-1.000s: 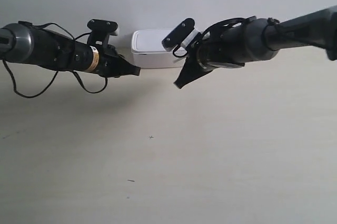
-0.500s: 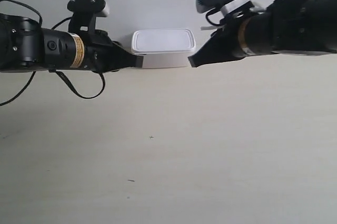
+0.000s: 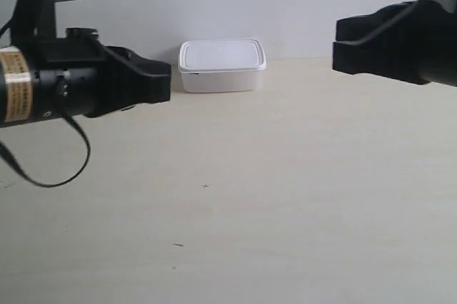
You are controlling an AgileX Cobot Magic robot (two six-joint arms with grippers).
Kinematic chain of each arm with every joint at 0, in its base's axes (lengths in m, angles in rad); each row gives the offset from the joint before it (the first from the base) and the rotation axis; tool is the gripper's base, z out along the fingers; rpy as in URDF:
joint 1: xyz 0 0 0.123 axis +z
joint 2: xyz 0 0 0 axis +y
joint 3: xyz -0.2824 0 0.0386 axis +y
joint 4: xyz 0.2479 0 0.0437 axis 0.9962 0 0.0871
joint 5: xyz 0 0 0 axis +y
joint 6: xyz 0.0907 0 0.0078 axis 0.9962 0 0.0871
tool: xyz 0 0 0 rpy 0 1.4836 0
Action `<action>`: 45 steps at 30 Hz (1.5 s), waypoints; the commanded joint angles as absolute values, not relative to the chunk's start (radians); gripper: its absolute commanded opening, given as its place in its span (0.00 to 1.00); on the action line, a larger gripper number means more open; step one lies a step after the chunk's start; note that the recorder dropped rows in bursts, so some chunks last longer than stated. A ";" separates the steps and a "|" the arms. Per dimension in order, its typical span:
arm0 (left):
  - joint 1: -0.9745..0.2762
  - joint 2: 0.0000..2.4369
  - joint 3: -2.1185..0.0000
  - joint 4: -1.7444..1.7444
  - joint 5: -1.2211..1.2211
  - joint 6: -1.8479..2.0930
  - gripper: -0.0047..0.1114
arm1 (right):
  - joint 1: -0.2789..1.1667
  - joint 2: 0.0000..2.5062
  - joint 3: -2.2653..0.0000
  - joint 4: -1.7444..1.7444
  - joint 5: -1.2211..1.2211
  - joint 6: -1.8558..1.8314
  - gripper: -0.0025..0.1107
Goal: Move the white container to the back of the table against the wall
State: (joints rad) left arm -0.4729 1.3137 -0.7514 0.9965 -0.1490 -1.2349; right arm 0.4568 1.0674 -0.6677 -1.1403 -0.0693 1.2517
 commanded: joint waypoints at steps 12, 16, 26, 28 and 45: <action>-0.482 0.851 -0.409 0.849 -0.182 -1.231 0.04 | 0.454 0.545 -0.326 -1.036 -0.132 1.310 0.02; -0.482 0.748 -0.336 0.835 -0.220 -1.197 0.04 | 0.454 0.428 -0.259 -1.026 -0.133 1.310 0.02; -0.478 0.541 -0.149 0.605 -0.247 -0.968 0.04 | 0.454 0.199 -0.141 -1.020 -0.288 1.312 0.02; -0.476 0.513 -0.111 0.560 -0.288 -0.914 0.04 | 0.454 0.167 -0.120 -1.020 -0.295 1.312 0.02; -0.476 0.472 0.000 0.445 -0.320 -0.684 0.04 | 0.454 0.000 0.000 -1.030 -0.280 1.310 0.02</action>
